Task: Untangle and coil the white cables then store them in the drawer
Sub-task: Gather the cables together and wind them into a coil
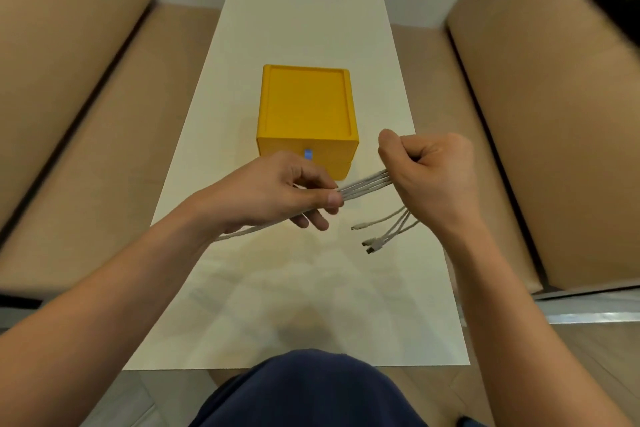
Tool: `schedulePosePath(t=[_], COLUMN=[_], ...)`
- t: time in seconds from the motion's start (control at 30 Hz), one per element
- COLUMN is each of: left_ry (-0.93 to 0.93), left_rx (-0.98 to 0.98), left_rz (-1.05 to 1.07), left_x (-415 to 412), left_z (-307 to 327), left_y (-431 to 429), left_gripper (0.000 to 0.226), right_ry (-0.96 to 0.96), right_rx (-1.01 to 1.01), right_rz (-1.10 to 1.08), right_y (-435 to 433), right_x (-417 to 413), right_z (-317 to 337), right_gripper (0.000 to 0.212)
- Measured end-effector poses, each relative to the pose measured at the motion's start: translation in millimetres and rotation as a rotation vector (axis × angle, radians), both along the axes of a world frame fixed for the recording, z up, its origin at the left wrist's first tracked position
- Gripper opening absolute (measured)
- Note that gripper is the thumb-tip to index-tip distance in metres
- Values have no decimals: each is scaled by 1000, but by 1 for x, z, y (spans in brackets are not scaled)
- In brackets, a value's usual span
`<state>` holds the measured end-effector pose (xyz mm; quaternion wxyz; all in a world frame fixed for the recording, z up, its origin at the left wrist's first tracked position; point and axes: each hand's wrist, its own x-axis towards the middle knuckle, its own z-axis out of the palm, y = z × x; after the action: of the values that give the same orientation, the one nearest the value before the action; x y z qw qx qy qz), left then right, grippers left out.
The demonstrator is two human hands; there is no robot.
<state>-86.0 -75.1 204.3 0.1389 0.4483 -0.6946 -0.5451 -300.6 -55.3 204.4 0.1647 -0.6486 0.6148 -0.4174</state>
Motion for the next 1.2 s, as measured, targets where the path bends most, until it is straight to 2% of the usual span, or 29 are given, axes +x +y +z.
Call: schedulePosePath(t=[0.1, 0.2, 0.3, 0.4, 0.47, 0.53, 0.6, 0.67, 0.8, 0.93, 1.07, 1.2], left_ry=[73, 184, 212, 163, 116, 89, 73, 58, 27, 22, -1, 2], left_rx=[-1, 54, 93, 122, 119, 112, 98, 79, 21, -7, 1, -11], left_rz=[-22, 6, 15, 19, 8, 5, -3, -16, -54, -48, -23, 8], left_x=[1, -2, -6, -8, -10, -12, -13, -13, -12, -14, -20, -27], left_z=[4, 8, 8, 5, 3, 2, 3, 4, 9, 14, 15, 14], left_y=[4, 7, 5, 2, 0, 0, -1, -1, 2, 7, 13, 18], left_gripper=[11, 7, 15, 17, 15, 15, 15, 14, 14, 15, 12, 11], right_ry=[43, 150, 179, 165, 342, 473, 371, 210, -91, 101, -53, 178], right_rx=[-51, -65, 74, 211, 230, 114, -45, -122, 91, 156, 168, 264], right_rz=[-40, -83, -91, -83, -87, -124, -170, -153, 67, 236, 136, 124], right_y=[3, -4, -11, -10, -5, 3, 15, 26, 29, 23, 20, 15], right_x=[-7, -7, -2, -6, -6, -5, -7, -9, -7, 2, 8, 6], right_z=[-2, -20, -35, -44, -40, -29, -10, 4, -1, -21, -21, -19], right_gripper=[58, 65, 69, 73, 69, 57, 46, 40, 43, 40, 59, 70])
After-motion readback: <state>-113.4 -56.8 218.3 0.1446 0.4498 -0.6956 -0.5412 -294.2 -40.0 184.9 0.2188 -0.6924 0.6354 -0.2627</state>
